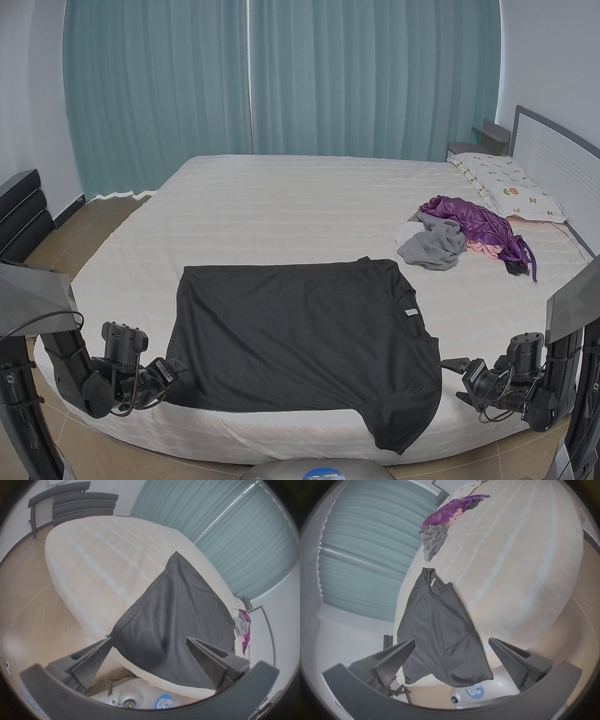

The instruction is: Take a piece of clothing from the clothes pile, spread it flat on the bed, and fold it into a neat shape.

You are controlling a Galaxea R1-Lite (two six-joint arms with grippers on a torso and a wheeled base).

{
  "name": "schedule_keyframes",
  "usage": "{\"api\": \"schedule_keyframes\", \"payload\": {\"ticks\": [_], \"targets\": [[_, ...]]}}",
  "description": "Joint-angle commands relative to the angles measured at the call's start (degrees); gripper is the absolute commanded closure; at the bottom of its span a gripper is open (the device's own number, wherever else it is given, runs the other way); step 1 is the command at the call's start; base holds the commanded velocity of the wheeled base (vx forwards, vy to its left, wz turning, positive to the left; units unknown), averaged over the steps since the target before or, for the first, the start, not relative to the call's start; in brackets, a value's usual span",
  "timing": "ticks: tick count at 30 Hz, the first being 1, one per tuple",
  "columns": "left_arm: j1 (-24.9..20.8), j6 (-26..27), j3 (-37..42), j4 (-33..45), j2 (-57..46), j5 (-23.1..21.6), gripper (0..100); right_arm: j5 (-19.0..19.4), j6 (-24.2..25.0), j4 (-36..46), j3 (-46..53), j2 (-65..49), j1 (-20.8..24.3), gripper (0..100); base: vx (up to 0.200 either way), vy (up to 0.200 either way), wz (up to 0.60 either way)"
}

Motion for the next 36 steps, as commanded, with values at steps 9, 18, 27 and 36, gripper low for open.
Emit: {"api": "schedule_keyframes", "payload": {"ticks": [9,18,27,36], "targets": [[-0.06,1.45,2.71,-4.61,5.19,1.31,0,0.03,0.05,-0.85,-0.01,0.38,-0.07,0,0.0,0.0,0.0],[0.38,1.36,2.71,-4.96,6.15,3.25,0,0.03,0.05,-0.85,-0.01,0.29,-0.07,0,0.0,0.0,0.0],[0.9,1.45,2.18,-4.96,7.21,4.48,100,0.03,0.05,-0.85,-0.01,0.29,-0.16,0,0.0,0.0,0.0],[1.34,1.54,3.76,-4.88,6.5,8.26,100,-0.23,-0.66,-0.85,0.08,0.38,-0.07,0,0.0,0.0,0.0]]}}
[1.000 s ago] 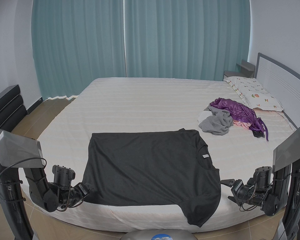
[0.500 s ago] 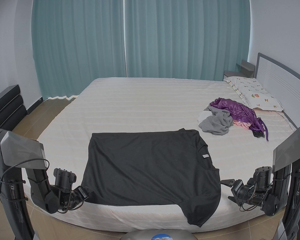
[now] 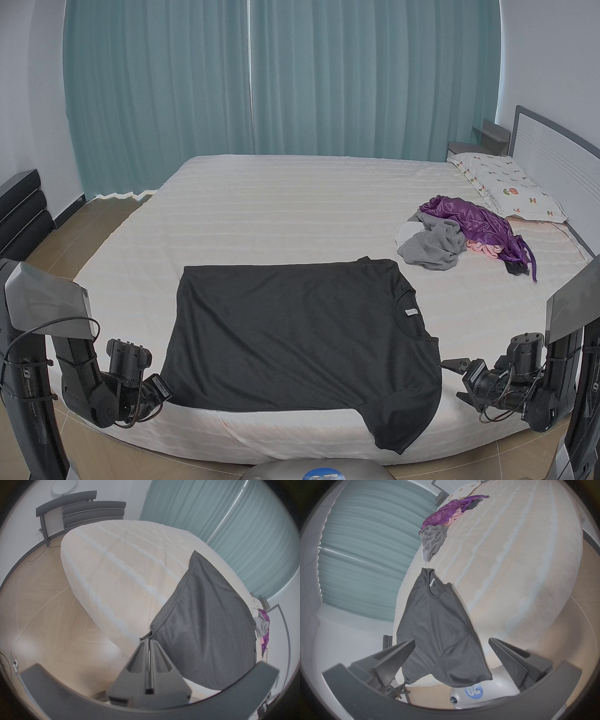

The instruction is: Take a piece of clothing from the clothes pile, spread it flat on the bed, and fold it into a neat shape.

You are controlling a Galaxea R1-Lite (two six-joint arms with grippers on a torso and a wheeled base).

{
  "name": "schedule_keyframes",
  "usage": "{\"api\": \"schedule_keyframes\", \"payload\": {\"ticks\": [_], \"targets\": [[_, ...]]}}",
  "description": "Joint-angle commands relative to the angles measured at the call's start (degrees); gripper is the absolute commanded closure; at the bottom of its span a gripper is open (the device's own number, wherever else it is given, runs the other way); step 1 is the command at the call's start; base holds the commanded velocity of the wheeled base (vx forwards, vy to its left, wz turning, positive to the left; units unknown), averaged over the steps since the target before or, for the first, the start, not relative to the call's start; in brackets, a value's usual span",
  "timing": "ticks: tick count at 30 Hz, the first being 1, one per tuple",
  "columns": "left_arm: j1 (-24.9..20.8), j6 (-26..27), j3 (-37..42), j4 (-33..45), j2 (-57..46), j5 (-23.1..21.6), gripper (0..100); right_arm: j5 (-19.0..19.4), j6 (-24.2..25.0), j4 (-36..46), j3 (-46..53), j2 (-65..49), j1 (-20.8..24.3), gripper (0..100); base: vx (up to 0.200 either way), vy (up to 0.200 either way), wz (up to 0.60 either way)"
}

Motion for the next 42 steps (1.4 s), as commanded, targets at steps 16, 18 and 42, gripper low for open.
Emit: {"api": "schedule_keyframes", "payload": {"ticks": [16,18,42], "targets": [[2.83,4.63,2.99,-0.11,-2.62,-1.35,100,-1.04,-7.08,-0.85,1.13,2.71,1.38,0,0.0,0.0,0.0],[2.92,4.46,2.9,-0.11,-2.62,-4.95,0,-0.95,-6.99,-0.85,1.13,2.79,1.47,0,0.0,0.0,0.0],[1.34,5.07,2.11,-9.87,4.94,-2.49,100,-0.95,-6.99,-0.85,0.43,3.14,1.64,0,0.0,0.0,0.0]]}}
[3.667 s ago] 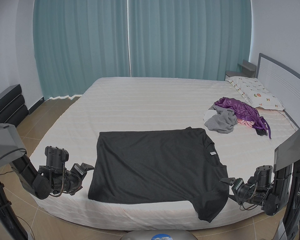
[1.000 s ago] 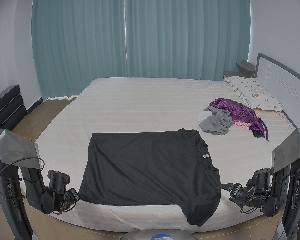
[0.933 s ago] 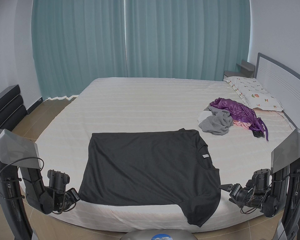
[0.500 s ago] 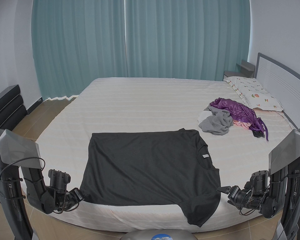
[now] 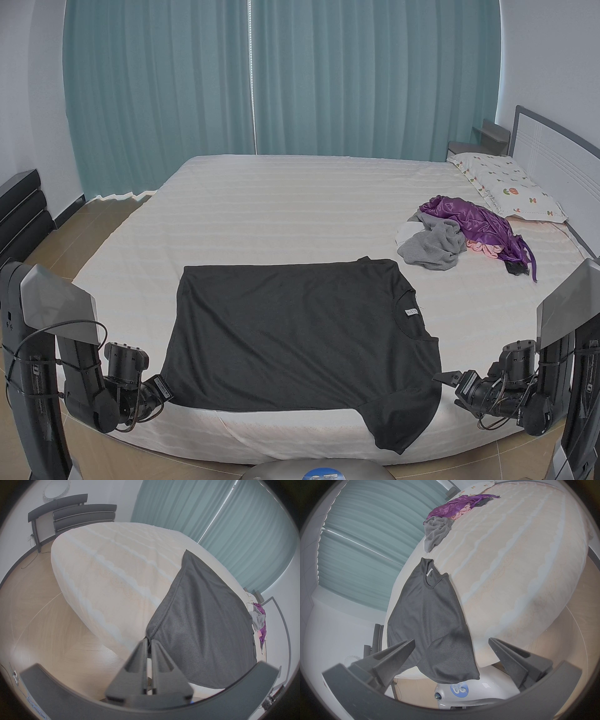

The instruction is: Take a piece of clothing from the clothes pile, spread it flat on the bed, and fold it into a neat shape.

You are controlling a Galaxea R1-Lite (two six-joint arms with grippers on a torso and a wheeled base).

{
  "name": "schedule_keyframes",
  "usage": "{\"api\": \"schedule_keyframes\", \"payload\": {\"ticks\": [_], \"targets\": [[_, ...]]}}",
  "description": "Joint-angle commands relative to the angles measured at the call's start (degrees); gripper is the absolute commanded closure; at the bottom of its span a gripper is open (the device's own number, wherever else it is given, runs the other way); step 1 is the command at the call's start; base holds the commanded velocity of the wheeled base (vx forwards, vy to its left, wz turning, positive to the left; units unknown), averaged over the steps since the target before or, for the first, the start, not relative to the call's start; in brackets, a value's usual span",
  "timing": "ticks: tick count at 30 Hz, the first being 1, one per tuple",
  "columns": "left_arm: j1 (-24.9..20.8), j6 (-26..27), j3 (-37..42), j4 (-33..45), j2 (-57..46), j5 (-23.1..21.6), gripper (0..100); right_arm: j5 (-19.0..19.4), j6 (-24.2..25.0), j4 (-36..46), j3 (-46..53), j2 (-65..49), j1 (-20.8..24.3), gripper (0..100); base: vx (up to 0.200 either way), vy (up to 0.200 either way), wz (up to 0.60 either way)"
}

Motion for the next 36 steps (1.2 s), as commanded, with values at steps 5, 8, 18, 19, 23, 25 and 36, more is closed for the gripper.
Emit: {"api": "schedule_keyframes", "payload": {"ticks": [5,8,18,19,23,25,36], "targets": [[0.41,0.02,0.87,-0.02,0.48,1.93,100,0.01,-0.08,-0.85,0.05,0.13,-0.02,0,0.0,0.0,0.0],[0.5,0.54,2.19,0.07,-0.13,2.28,100,-0.07,-0.17,-0.93,0.14,0.13,-0.02,0,0.0,0.0,0.0],[1.03,4.32,4.3,0.07,-1.36,3.25,100,-0.78,-3.69,-0.85,0.58,2.07,0.07,0,0.0,0.0,0.0],[1.11,4.85,4.3,0.16,-1.45,3.25,100,-1.13,-4.3,-0.93,0.58,2.68,0.07,0,0.0,0.0,0.0],[1.29,5.82,5.09,0.07,-1.89,3.25,100,-3.15,-6.67,-0.93,-0.3,4.79,0.86,0,0.0,0.0,0.0],[1.38,5.99,5.09,0.07,-1.89,3.25,100,-3.24,-6.67,-0.93,-1.0,5.14,1.74,0,0.0,0.0,0.0],[1.73,6.08,5.0,-0.02,-1.36,3.25,100,-3.33,-6.5,-0.85,-7.33,6.46,2.8,0,0.0,0.0,0.0]]}}
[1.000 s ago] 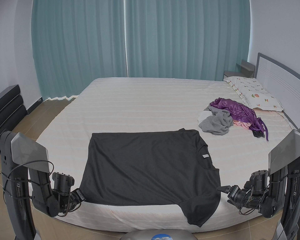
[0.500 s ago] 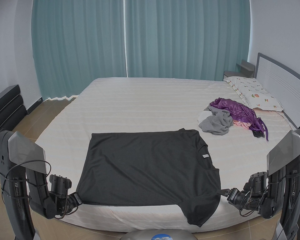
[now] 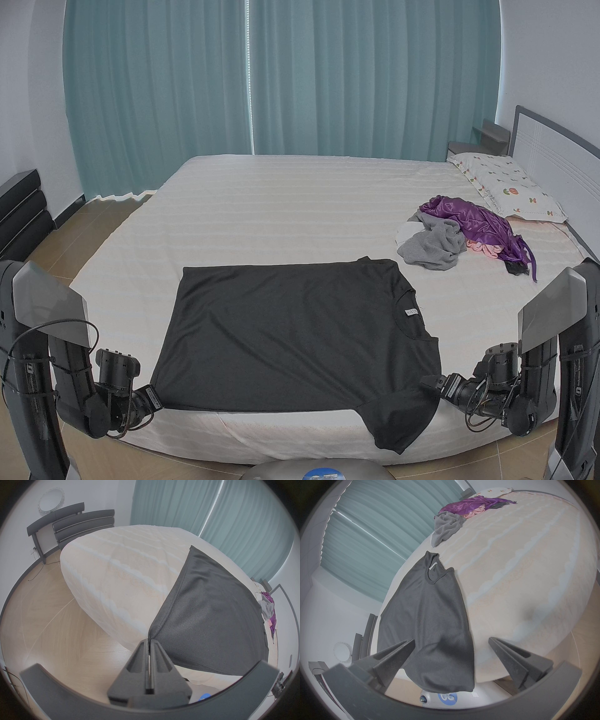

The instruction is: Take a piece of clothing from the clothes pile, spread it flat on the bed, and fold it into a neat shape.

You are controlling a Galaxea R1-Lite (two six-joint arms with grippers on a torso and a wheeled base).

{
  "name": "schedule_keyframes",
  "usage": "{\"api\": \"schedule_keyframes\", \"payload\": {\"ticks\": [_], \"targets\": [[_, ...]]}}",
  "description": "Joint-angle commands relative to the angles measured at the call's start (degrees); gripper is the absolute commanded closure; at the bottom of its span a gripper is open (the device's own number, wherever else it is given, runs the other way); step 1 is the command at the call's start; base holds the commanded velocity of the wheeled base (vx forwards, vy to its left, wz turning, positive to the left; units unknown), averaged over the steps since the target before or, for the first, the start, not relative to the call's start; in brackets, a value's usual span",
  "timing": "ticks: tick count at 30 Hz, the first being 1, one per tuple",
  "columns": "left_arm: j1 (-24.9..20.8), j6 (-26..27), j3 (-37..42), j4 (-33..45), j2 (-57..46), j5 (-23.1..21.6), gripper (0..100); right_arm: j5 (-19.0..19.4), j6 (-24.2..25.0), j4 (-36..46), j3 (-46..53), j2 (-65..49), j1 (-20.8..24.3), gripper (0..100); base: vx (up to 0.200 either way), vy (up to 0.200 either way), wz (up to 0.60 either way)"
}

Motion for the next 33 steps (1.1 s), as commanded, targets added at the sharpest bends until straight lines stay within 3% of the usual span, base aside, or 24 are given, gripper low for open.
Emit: {"api": "schedule_keyframes", "payload": {"ticks": [1,6,7,12,33], "targets": [[0.07,-0.03,-0.03,-0.11,0.34,0.01,100,-0.03,-0.06,-0.85,-2.17,1.43,-0.01,0,0.0,0.0,0.0],[0.07,-0.03,-0.12,-0.11,0.34,0.01,100,-0.11,-0.32,-0.85,-3.4,2.05,0.17,0,0.0,0.0,0.0],[0.07,-0.11,-0.12,-0.11,0.34,0.01,100,-0.82,-0.32,-0.85,-3.58,2.4,0.17,100,0.0,0.0,0.0],[0.16,-0.03,-0.21,-0.11,0.43,0.01,100,-2.93,-0.41,-0.85,-2.87,2.58,0.87,100,0.0,0.0,0.0],[3.76,4.63,0.93,0.51,-2.91,0.01,100,-2.49,0.2,-0.85,3.28,-2.78,-0.71,100,0.0,0.0,0.0]]}}
